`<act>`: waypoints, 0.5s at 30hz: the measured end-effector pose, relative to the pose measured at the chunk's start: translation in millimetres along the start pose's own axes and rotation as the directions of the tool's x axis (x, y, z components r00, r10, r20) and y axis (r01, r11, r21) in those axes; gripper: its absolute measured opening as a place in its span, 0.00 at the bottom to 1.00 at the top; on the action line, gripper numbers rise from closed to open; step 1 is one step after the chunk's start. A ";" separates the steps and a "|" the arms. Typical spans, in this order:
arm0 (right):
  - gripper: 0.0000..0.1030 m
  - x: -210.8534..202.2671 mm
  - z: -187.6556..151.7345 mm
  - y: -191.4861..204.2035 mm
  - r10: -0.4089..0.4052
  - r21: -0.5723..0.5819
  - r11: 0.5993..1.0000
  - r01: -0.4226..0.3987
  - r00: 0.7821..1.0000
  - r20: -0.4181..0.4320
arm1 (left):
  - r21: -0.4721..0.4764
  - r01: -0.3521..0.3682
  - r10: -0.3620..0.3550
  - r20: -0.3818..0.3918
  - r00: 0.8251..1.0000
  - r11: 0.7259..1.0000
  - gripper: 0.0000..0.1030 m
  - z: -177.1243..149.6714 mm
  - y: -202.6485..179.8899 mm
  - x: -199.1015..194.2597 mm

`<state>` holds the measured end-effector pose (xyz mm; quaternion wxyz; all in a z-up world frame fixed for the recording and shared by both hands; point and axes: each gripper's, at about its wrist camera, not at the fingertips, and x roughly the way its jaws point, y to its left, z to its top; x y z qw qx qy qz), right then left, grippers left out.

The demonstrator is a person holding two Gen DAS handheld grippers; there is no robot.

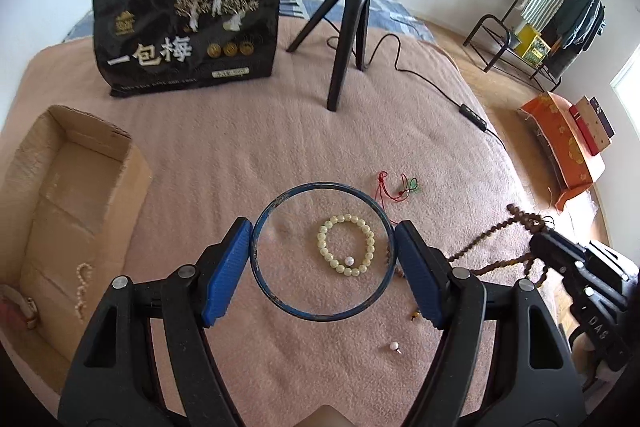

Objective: Organize jewelry
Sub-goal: 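Lift the bangle and bead strand and carry both toward the cardboard box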

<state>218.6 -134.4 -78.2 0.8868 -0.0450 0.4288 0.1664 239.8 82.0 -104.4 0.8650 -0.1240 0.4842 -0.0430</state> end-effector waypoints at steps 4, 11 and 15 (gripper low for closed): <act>0.11 -22.2 9.4 7.7 0.011 0.002 1.000 -0.011 0.999 0.051 | 0.005 -0.015 0.015 0.032 0.999 1.000 0.73 -3.8 8.2 -21.1; 0.11 -51.2 26.2 30.7 0.005 -0.046 0.999 0.000 0.995 0.101 | -0.003 -0.046 0.046 0.087 0.995 0.999 0.73 -11.1 31.1 -57.9; 0.11 -66.4 36.5 45.7 0.007 -0.071 0.997 0.002 0.992 0.125 | -0.013 -0.064 0.065 0.115 0.991 0.998 0.73 -13.8 46.5 -77.8</act>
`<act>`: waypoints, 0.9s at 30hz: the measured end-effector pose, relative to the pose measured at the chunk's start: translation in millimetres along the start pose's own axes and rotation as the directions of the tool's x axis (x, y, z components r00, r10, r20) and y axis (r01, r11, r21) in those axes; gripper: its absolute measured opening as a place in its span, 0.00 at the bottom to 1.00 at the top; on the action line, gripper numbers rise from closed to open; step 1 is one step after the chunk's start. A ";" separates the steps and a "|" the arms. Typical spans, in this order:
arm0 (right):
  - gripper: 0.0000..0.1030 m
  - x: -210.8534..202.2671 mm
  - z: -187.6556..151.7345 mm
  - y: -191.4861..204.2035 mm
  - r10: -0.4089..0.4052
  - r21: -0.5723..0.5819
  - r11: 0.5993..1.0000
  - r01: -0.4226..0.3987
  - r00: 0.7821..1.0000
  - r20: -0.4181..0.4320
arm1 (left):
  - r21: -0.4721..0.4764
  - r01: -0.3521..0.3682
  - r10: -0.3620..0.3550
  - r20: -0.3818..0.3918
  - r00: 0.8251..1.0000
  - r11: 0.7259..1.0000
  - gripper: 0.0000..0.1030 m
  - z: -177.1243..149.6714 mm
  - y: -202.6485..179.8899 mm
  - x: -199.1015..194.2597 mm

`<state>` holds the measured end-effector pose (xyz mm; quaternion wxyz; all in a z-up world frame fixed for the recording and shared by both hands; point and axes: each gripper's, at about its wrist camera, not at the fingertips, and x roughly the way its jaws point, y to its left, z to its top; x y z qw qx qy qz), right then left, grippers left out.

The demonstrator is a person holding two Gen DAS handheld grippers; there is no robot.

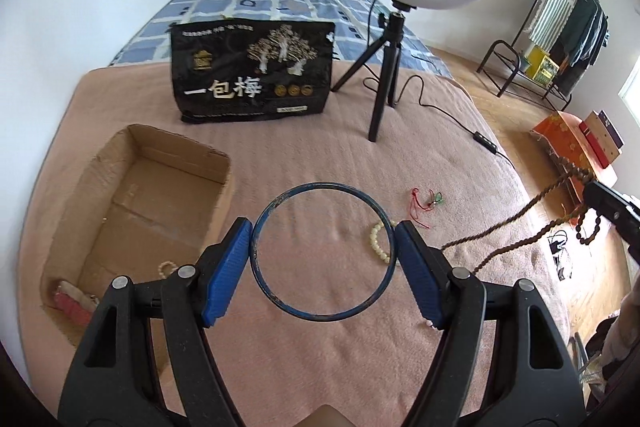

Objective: Organize jewelry
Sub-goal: 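Lift the bangle and bead strand and carry both toward the cardboard box, then lower bangle and bead strand into the box and open both grippers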

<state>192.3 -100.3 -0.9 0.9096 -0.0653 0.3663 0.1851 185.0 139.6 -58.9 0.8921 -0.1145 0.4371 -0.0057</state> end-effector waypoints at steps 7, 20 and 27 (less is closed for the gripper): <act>0.11 -21.6 25.8 28.6 0.010 -0.052 0.999 -0.008 0.999 0.048 | -0.030 -0.035 0.036 0.044 0.998 0.999 0.73 -3.3 35.5 -29.8; 0.11 -31.0 80.5 106.1 0.096 -0.134 0.988 -0.081 0.989 0.111 | -0.114 -0.121 0.128 0.057 0.990 0.986 0.73 -11.8 112.3 -54.3; 0.11 -10.7 101.2 148.7 0.147 -0.168 0.978 -0.128 0.983 0.108 | -0.151 -0.149 0.157 0.039 0.987 0.977 0.73 -20.3 148.7 -57.8</act>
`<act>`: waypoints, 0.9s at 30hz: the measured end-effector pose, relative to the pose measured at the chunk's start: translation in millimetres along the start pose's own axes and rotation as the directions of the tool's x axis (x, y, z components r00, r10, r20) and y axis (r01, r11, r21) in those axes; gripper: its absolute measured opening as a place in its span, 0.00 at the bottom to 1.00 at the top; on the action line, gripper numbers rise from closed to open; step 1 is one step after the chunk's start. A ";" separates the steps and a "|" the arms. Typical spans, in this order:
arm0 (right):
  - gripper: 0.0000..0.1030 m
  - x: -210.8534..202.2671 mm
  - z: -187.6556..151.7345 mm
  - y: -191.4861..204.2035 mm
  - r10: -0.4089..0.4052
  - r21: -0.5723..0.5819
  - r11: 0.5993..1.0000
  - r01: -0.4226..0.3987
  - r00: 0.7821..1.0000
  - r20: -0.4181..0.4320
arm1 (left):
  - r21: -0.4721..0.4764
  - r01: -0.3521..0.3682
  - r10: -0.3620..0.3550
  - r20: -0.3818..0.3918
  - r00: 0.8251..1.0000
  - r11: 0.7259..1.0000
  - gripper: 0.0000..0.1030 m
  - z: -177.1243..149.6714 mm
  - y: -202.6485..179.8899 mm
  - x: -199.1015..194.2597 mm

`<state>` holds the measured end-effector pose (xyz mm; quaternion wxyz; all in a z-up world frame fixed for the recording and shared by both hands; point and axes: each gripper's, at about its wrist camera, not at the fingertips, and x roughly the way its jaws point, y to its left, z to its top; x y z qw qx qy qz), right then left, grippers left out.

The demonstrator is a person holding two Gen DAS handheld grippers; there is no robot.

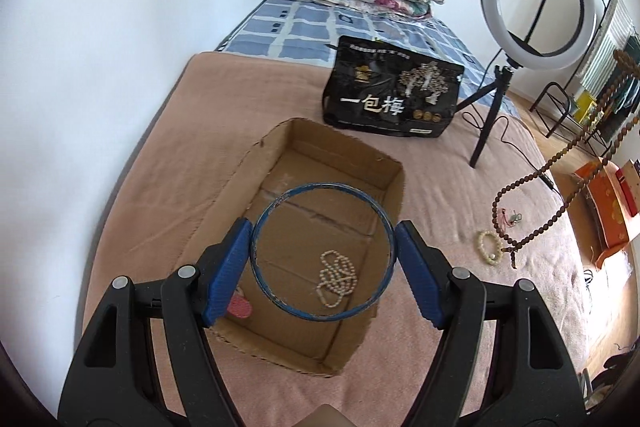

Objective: Organize jewelry
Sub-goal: 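Lower bangle and bead strand into the box and open both grippers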

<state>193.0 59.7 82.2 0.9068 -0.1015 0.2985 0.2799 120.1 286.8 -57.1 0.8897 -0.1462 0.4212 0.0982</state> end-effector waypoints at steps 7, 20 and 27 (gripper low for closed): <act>0.11 28.6 22.3 34.4 0.050 -0.024 0.998 -0.050 0.999 0.001 | -0.002 -0.018 0.018 -0.026 0.999 1.000 0.73 -6.5 22.1 8.5; 0.11 100.2 44.0 86.3 0.117 -0.060 0.991 -0.119 0.992 -0.046 | 0.006 -0.017 0.018 -0.076 0.997 1.000 0.73 -14.2 35.9 26.7; 0.11 137.5 31.4 95.3 0.141 -0.052 0.988 -0.146 0.985 -0.099 | 0.022 -0.011 0.013 -0.098 0.995 1.000 0.73 -15.9 32.4 38.6</act>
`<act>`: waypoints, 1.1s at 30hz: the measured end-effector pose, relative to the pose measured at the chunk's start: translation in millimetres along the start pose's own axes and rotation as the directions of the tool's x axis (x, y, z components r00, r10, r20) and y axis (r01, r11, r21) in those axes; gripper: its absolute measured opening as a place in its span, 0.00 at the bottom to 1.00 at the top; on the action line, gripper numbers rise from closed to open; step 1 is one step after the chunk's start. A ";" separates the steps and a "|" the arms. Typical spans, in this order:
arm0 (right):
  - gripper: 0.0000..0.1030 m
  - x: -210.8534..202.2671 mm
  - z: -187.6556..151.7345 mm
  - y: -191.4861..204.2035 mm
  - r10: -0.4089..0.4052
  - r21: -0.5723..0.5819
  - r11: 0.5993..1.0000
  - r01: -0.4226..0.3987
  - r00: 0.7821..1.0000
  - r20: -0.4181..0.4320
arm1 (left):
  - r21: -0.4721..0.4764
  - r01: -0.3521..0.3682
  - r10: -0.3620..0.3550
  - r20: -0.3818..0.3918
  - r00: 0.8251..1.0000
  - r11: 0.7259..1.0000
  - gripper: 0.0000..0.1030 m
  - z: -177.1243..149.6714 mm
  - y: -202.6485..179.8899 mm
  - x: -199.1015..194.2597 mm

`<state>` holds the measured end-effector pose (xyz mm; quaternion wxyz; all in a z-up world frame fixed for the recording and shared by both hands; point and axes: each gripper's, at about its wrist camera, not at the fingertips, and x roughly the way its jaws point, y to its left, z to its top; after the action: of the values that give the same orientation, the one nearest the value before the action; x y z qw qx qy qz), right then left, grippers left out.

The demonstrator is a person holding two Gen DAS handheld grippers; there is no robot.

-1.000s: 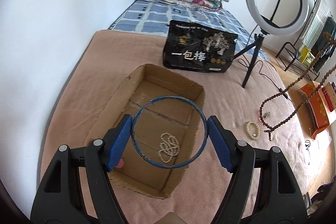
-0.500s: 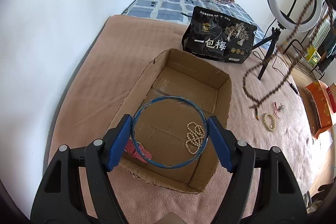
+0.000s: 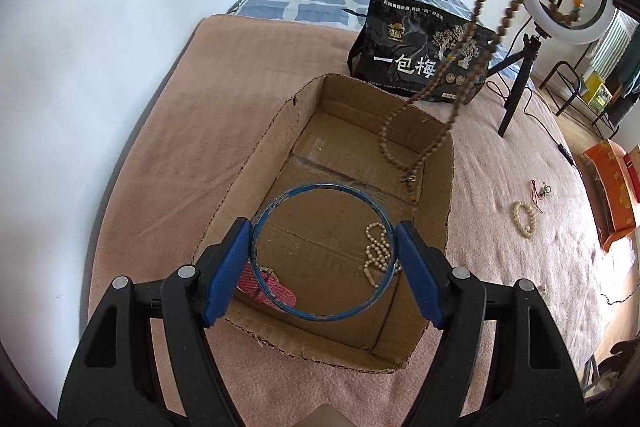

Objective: Organize jewelry
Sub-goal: 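Lower bangle and bead strand into the box and open both grippers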

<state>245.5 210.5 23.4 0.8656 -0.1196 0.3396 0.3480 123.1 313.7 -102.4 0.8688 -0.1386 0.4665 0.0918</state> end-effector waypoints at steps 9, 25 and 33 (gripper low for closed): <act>0.11 38.0 -21.6 -3.4 0.015 0.023 1.000 -0.013 0.997 -0.073 | -0.013 0.014 -0.015 -0.040 0.999 1.000 0.73 -4.5 -1.8 18.1; 0.75 37.4 -37.4 -9.0 0.032 0.062 0.998 -0.027 0.997 -0.071 | -0.019 0.011 -0.012 -0.057 0.998 1.000 0.73 -2.7 -4.5 21.0; 0.75 13.6 -42.0 -24.5 0.004 0.090 0.996 0.000 0.999 -0.045 | -0.048 0.031 -0.034 -0.064 0.997 0.998 0.73 -0.7 -2.1 18.7</act>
<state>248.2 181.2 -17.6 0.8619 -0.0881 0.3743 0.3305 133.4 312.0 -118.1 0.8510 -0.1693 0.4899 0.0842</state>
